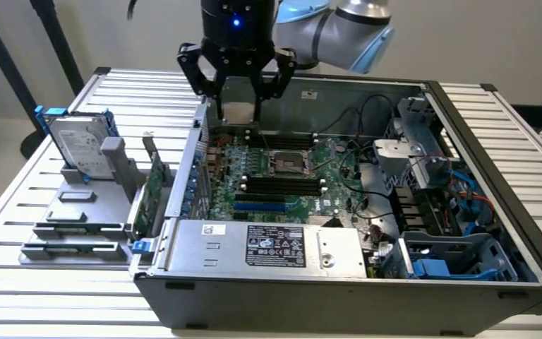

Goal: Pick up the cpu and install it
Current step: 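Pick up the cpu and move it towards the insertion slot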

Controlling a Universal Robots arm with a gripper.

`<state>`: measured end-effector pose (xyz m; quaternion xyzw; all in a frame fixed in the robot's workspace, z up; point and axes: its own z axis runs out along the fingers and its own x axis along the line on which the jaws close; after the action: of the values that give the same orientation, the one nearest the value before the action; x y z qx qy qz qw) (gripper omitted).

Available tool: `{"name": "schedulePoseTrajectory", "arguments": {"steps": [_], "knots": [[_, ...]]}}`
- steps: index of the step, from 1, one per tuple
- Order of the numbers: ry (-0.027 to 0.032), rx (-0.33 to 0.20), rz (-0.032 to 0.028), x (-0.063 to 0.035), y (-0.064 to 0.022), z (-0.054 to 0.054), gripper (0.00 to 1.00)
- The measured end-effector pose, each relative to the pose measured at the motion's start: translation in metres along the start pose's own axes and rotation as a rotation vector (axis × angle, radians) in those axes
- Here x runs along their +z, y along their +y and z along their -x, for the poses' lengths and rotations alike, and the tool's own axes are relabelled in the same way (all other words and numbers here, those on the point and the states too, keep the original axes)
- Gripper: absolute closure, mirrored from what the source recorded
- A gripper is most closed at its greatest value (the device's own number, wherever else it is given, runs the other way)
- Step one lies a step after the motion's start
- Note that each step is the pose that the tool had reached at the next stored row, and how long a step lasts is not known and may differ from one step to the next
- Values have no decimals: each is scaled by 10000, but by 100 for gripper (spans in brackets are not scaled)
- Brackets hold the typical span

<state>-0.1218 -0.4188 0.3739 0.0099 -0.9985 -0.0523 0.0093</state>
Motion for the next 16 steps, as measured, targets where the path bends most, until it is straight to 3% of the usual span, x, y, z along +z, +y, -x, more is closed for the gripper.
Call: {"name": "schedulePoseTrajectory", "arguments": {"steps": [16], "knots": [[-1,0,1,331,468,610,46]]}}
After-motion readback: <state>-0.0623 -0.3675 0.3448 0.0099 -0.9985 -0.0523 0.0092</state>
